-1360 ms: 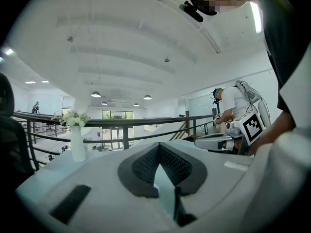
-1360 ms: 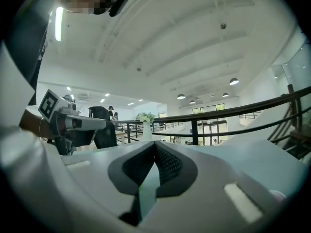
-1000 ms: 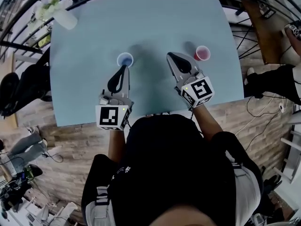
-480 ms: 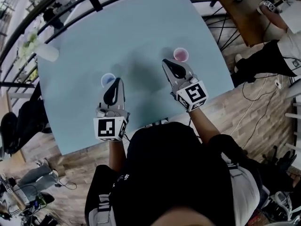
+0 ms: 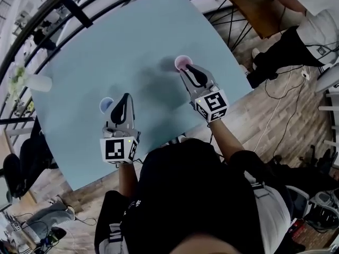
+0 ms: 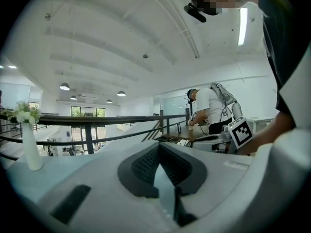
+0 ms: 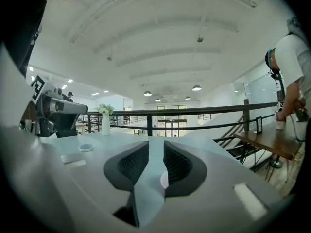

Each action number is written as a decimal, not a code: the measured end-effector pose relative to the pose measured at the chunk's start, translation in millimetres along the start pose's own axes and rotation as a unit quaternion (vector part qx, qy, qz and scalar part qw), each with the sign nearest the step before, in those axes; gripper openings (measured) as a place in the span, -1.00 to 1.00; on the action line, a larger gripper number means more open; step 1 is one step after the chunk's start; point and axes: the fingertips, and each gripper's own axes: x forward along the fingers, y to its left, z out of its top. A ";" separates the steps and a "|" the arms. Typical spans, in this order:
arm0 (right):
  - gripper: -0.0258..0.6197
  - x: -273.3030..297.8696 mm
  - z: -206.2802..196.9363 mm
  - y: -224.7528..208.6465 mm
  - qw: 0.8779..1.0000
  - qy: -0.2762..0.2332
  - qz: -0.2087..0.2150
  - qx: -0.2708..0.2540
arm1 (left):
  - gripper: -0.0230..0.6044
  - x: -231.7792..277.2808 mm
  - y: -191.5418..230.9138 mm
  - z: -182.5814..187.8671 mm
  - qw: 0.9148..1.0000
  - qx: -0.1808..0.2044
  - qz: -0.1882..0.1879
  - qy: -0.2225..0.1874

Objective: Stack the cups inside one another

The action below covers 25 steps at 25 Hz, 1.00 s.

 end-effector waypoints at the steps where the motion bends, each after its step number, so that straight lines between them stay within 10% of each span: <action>1: -0.64 0.8 -4.2 -4.4 1.000 0.004 -0.005 -0.001 | -0.95 0.6 -0.2 -0.1 1.000 0.001 0.000 0.002; 16: 0.07 34.6 -74.6 -46.8 0.996 0.084 -0.022 0.000 | -0.95 -4.0 17.0 -4.0 0.998 0.002 0.056 0.035; 25: 0.13 45.8 -88.3 -58.1 0.995 0.092 -0.037 0.001 | -0.95 -15.6 23.5 -6.9 0.996 0.013 0.077 0.048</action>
